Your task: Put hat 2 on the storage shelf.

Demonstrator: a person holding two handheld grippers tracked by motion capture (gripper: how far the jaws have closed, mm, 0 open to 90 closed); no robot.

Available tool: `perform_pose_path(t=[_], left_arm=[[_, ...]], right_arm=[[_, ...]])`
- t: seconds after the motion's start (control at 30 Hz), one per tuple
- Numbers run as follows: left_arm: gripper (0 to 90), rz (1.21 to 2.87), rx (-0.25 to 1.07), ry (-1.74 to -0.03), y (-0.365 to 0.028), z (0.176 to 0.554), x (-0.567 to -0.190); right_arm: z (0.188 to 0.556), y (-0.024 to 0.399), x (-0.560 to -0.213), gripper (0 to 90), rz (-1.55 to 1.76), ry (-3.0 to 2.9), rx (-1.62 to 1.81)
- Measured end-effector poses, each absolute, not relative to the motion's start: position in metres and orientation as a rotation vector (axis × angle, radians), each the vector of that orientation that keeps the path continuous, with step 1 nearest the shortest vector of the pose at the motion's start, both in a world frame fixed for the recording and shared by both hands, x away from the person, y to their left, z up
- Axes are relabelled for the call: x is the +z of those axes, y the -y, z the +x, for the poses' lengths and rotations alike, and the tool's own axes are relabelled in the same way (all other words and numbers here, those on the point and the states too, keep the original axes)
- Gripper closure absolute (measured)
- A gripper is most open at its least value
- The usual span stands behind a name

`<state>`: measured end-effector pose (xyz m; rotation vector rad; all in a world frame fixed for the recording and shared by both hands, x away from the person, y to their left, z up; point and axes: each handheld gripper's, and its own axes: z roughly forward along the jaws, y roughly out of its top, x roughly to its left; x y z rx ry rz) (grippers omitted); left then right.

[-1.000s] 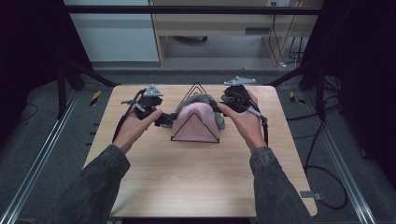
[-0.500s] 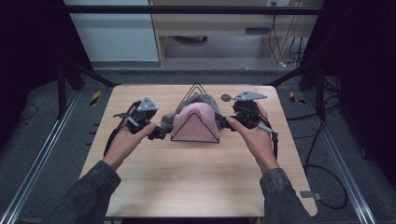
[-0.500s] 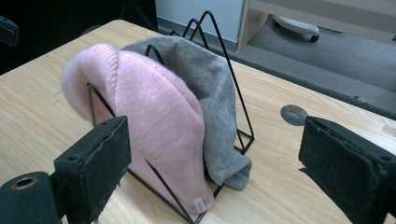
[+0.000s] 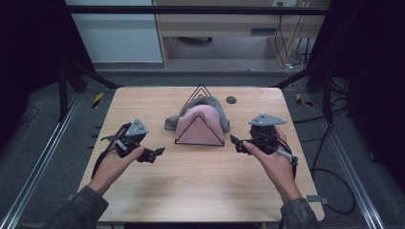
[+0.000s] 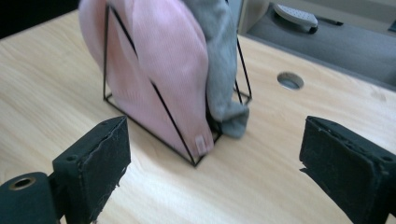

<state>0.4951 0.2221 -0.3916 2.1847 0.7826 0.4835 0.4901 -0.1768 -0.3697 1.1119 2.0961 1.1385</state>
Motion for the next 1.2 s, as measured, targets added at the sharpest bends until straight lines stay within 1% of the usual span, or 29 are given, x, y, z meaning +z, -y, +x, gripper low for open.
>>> perform_pose_path(t=[0.23, 0.43, 0.6, 0.93, 1.2], left_arm=[[5.5, 2.227, 0.443, -0.799, -0.233, 0.484, -0.413], [5.4, 2.285, 0.405, -0.808, -0.235, 0.478, -0.436], [5.4, 2.333, 0.362, -0.814, -0.235, 0.476, -0.453], [5.4, 2.36, 0.321, -0.836, -0.233, 0.476, -0.476], [5.2, 2.373, 0.296, -0.875, -0.233, 0.479, -0.492]], right_arm=[[0.474, 0.194, -0.398, 8.6, 1.135, -2.139, 1.085], [0.467, 0.204, -0.429, 8.5, 1.217, -2.168, 1.056], [0.464, 0.213, -0.447, 8.8, 1.271, -2.175, 1.054], [0.468, 0.212, -0.476, 9.5, 1.348, -2.228, 1.037], [0.474, 0.203, -0.494, 7.8, 1.373, -2.315, 0.977]])
